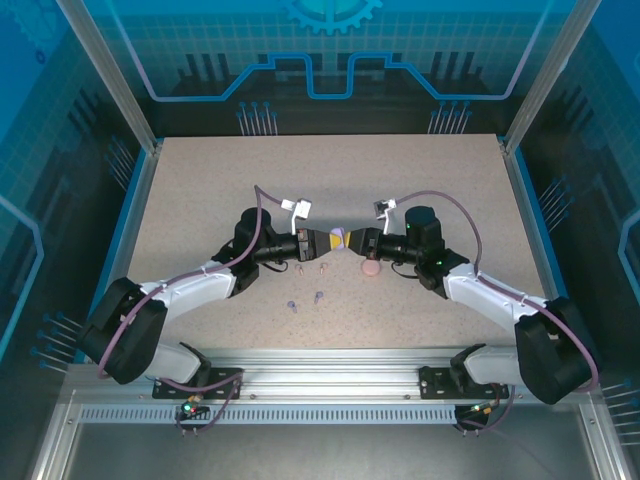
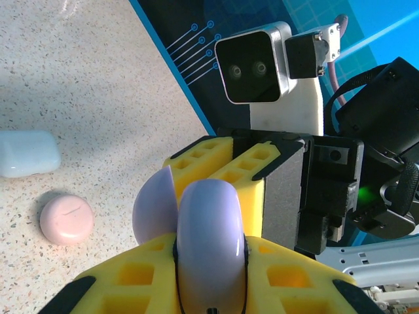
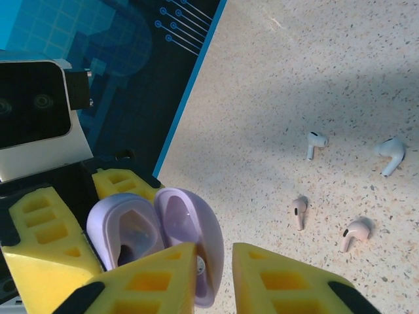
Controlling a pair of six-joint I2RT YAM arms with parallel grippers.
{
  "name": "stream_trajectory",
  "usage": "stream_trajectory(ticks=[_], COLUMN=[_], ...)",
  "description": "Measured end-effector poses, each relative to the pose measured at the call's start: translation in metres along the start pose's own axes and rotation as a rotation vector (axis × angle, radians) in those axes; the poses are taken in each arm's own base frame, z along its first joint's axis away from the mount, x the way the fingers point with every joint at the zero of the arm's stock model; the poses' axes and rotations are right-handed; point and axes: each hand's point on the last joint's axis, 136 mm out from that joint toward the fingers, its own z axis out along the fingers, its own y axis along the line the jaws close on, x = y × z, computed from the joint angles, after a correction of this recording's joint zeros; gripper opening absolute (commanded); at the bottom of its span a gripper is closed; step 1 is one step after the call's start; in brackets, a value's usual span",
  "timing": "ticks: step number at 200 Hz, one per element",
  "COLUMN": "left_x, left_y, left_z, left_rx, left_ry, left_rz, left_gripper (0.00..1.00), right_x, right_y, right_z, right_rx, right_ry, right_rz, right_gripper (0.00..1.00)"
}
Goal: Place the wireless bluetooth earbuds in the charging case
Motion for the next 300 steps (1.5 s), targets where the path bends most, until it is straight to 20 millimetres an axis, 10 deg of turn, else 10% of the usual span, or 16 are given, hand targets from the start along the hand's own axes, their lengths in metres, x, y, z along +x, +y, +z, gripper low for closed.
stream_trajectory(ticks=[56, 233, 248, 270, 300], left_x=[-0.002, -0.005, -0.005, -0.006, -0.007], left_y=[-0.002, -0.002, -0.002, 0.000, 0.001], left_z=[0.000, 0.001, 0.002, 0.003, 0.000], left_rx=[0.004, -0.004, -0.008, -0.020, -0.062], left_ry=[-0.002, -0.015, -0.019, -0.027, -0.045], left_rz=[0.004, 0.007, 0.007, 0.005, -0.006], left_gripper=[0.00, 0.00, 0.17, 0.69, 0.97], right_x=[0.003, 0.002, 0.001, 0.000, -0.006], right_y=[0.001, 0.002, 0.001, 0.000, -0.008], right_z=[0.000, 0.003, 0.003, 0.002, -0.001], right_rx=[-0.010, -0.013, -0.009, 0.007, 0.064], right_ry=[0.014, 0.036, 0.036, 0.044, 0.047], right_rz=[-0.015, -0.019, -0.017, -0.012, 0.001], right_gripper=[0.28, 0.00, 0.00, 0.00, 0.00])
